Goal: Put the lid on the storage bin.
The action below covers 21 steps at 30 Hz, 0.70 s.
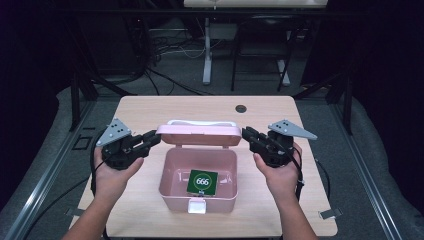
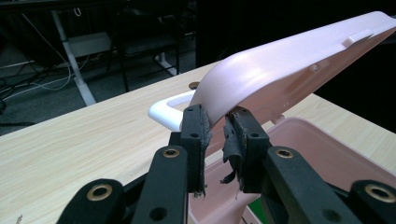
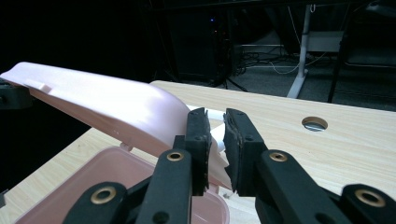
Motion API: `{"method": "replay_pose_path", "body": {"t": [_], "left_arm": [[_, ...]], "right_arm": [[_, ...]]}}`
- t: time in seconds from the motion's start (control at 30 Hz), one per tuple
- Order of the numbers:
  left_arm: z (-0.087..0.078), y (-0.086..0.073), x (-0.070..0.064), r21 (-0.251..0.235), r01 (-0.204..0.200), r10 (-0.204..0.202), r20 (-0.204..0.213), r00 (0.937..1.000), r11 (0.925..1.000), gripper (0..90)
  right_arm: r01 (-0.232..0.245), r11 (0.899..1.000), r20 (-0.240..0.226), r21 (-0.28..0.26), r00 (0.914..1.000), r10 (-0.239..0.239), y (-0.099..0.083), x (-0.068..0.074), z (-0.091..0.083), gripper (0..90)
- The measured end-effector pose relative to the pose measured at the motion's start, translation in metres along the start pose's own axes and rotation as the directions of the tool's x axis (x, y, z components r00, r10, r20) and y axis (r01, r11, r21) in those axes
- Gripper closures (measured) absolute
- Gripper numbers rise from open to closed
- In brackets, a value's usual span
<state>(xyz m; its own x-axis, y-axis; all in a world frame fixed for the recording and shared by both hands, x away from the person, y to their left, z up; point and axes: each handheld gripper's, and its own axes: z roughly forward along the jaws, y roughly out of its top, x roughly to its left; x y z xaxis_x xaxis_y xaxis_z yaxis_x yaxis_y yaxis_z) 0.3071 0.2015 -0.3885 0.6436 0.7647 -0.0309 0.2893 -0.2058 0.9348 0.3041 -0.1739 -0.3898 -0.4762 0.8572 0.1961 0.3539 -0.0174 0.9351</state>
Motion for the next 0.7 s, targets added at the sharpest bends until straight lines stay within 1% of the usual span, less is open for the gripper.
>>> {"method": "replay_pose_path", "body": {"t": [0.13, 0.53, 0.7], "left_arm": [[-0.0021, -0.0008, -0.0013, -0.007, -0.001, 0.001, 0.004, 1.0, 1.0, 76.0], [-0.0065, -0.0057, -0.0042, -0.004, -0.012, 0.012, 0.015, 0.9998, 0.9999, 74.3], [-0.0083, -0.0085, -0.0056, 0.005, -0.015, 0.014, 0.022, 0.9997, 0.9999, 73.3]], "right_arm": [[0.0, 1.0, -0.006, -0.004, 1.0, 0.0, 0.0004, 0.0005, -0.0013, 78.7], [0.0, 1.0, -0.014, -0.009, 0.9999, 0.0, 0.0008, 0.0019, -0.0023, 78.2], [-0.001, 1.0, -0.018, -0.012, 0.9998, 0.001, 0.0012, 0.0026, -0.0039, 78.0]]}}
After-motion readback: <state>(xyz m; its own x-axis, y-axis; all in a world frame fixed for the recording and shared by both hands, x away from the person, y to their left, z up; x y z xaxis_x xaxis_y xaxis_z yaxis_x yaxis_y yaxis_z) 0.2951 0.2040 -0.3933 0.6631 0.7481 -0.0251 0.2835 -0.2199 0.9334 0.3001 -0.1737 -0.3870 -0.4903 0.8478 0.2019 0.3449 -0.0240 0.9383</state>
